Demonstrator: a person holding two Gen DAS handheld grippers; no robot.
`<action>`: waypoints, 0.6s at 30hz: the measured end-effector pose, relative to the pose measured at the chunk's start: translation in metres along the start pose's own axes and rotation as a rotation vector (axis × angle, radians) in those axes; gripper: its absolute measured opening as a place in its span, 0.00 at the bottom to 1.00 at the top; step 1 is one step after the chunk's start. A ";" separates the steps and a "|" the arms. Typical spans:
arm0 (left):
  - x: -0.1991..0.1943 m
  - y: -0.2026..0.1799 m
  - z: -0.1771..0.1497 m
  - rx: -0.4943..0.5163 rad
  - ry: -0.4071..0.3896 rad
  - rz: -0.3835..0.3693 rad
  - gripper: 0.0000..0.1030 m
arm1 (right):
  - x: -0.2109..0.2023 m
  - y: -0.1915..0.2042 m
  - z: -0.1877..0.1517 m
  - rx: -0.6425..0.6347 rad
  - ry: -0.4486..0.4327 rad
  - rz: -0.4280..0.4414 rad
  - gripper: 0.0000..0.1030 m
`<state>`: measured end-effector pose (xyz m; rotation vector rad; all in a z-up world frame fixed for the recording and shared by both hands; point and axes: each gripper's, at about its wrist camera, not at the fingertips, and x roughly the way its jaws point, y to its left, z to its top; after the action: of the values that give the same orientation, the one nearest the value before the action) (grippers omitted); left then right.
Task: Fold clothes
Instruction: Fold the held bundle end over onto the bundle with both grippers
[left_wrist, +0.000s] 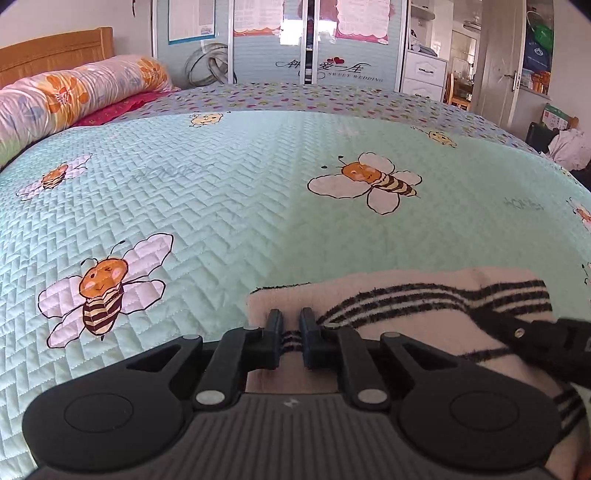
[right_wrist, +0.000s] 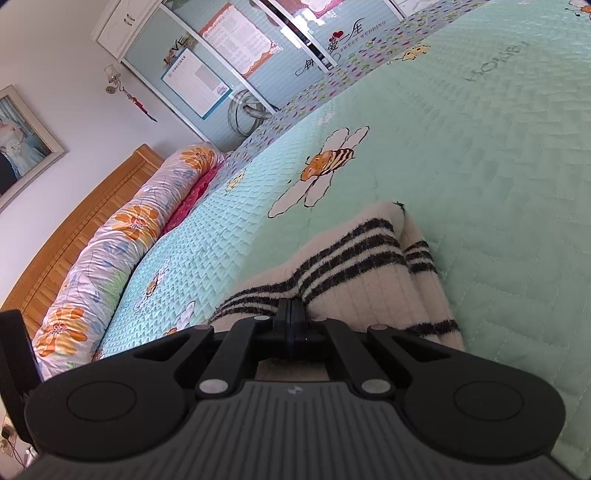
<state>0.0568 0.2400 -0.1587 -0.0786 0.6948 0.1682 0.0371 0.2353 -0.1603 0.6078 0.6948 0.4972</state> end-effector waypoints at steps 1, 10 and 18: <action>0.000 -0.001 0.000 0.004 -0.003 0.004 0.10 | -0.002 0.002 0.002 -0.003 0.004 0.001 0.00; -0.002 -0.004 -0.003 0.010 -0.017 0.016 0.10 | -0.021 0.036 -0.024 -0.299 0.058 -0.046 0.17; -0.003 -0.006 -0.004 0.018 -0.025 0.023 0.10 | -0.038 0.051 -0.021 -0.359 0.056 -0.066 0.17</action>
<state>0.0526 0.2334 -0.1598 -0.0512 0.6728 0.1841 -0.0143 0.2564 -0.1236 0.2347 0.6562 0.5631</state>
